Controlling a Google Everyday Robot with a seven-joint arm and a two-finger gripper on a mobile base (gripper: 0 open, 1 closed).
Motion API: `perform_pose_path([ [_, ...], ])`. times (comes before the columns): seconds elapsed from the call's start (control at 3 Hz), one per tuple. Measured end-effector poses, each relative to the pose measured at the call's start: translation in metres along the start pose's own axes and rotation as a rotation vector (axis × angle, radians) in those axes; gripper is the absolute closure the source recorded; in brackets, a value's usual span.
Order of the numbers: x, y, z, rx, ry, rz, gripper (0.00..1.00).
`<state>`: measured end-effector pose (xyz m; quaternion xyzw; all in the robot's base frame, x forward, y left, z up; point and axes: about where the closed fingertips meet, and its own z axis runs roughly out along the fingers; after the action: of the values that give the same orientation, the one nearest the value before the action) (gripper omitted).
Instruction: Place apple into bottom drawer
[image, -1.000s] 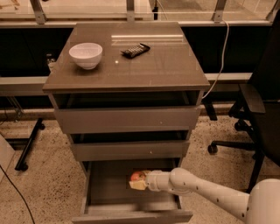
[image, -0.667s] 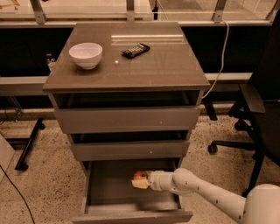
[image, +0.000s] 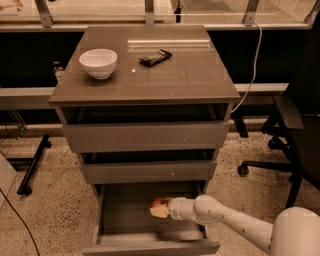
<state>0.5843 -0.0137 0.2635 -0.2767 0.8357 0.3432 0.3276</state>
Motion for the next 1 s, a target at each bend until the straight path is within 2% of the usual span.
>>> perform_pose_path([
  [0.33, 0.025, -0.012, 0.019, 0.071, 0.063, 0.007, 1.00],
  [0.67, 0.050, -0.028, 0.034, 0.145, 0.118, 0.030, 0.86],
  [1.0, 0.072, -0.042, 0.046, 0.203, 0.156, 0.062, 0.63],
])
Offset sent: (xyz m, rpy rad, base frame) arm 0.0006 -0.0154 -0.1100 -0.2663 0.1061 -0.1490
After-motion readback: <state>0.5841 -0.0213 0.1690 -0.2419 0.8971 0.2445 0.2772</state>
